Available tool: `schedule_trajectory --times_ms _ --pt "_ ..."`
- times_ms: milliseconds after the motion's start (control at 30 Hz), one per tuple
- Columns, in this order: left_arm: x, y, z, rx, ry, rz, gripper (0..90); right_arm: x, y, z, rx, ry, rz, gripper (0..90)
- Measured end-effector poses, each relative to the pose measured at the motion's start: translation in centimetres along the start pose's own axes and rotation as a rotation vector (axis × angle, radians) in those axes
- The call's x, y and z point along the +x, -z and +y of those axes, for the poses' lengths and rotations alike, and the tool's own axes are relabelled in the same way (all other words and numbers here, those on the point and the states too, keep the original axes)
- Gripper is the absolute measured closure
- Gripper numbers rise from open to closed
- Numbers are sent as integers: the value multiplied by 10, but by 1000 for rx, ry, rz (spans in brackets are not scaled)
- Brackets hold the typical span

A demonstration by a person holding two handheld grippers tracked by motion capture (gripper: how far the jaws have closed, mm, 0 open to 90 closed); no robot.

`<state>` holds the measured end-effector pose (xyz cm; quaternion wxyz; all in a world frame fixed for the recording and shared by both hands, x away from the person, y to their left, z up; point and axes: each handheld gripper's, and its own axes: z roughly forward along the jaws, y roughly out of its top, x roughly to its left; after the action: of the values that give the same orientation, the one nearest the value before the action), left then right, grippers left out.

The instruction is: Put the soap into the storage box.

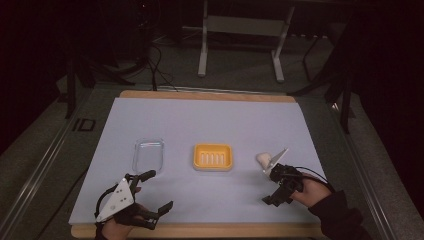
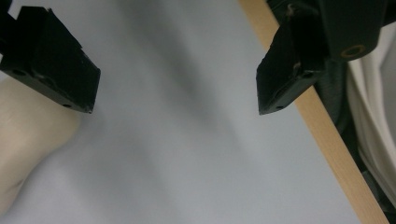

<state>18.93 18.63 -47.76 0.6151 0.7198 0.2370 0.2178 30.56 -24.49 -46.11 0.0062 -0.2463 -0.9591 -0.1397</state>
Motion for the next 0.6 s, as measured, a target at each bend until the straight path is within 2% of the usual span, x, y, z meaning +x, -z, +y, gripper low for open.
schedule_trajectory --times_ms 33,67,100,167,233,367,467,600 --pt "0 0 0 0 1 0 11 -1 -1 0 12 -20 14 131" --pt "0 0 0 0 2 0 11 -1 -3 0 46 -43 10 129" --pt "0 0 0 0 2 1 11 -1 -3 0 46 -43 10 129" --pt "0 0 0 1 2 1 12 -2 -6 -1 84 -70 13 128" --pt "0 -1 0 2 1 1 11 -2 -6 -1 96 -77 11 128" --pt "0 -1 0 3 0 2 12 -5 -8 -2 139 -126 12 129" --pt "0 -1 -1 4 1 1 12 -7 -11 -4 178 -157 -1 130" --pt "0 -1 -1 8 1 -2 11 -11 -11 -6 202 -184 -19 133"
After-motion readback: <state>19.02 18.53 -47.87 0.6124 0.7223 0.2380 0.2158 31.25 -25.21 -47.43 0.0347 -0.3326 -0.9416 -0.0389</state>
